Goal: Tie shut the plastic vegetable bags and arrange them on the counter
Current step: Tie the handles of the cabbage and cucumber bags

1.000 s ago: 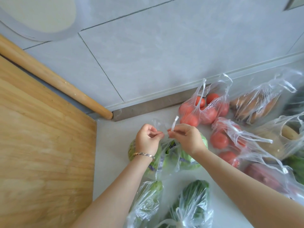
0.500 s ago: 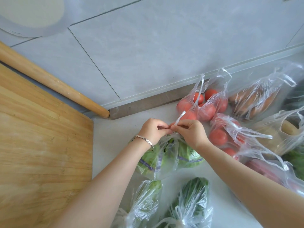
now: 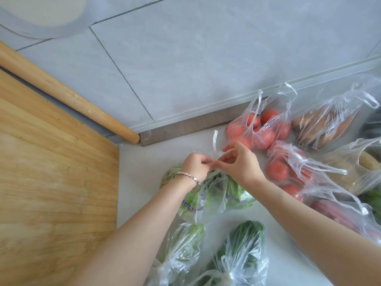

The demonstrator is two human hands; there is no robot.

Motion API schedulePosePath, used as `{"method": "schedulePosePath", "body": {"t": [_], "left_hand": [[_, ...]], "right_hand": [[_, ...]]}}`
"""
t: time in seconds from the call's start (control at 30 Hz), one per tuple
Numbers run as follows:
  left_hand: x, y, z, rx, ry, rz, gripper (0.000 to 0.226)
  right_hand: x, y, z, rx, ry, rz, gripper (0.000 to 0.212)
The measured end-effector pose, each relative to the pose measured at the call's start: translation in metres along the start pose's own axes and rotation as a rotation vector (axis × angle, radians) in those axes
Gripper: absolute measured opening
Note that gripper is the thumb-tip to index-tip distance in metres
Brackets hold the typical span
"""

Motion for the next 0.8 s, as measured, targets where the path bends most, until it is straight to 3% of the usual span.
{"method": "schedulePosePath", "body": {"t": [0.13,0.27,0.43,0.63,0.8], "left_hand": [[0.001,-0.001,0.003,0.015,-0.024,-0.007,0.016],[-0.002,-0.007,0.011,-0.103,-0.008,-0.086,0.022],[0.0,-0.011,0.015,-0.151,0.012,-0.113,0.025],[0.011,-0.008,0.009,-0.078,0.028,0.002,0.026],[0.016,-0.005,0.007,-0.092,0.062,0.059,0.019]], "right_hand": [[0.006,0.001,-0.002,0.267,-0.172,-0.053,0.015],[0.009,0.001,-0.006,0.356,-0.292,-0.06,0.028],[0.007,-0.001,-0.015,0.445,-0.317,-0.095,0.032],[0.002,0.003,-0.017,0.607,-0.245,-0.192,0.027],[0.004,0.002,-0.01,0.525,-0.283,-0.142,0.023]]}}
Point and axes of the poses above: each hand's wrist, its own x-axis away from the middle knuckle, its own y-axis out of the palm, z = x × y, the point moved 2 cm from there along -x, towards the middle knuckle, and after that the axes turned 8 degrees about y, right-handed, at the moved point
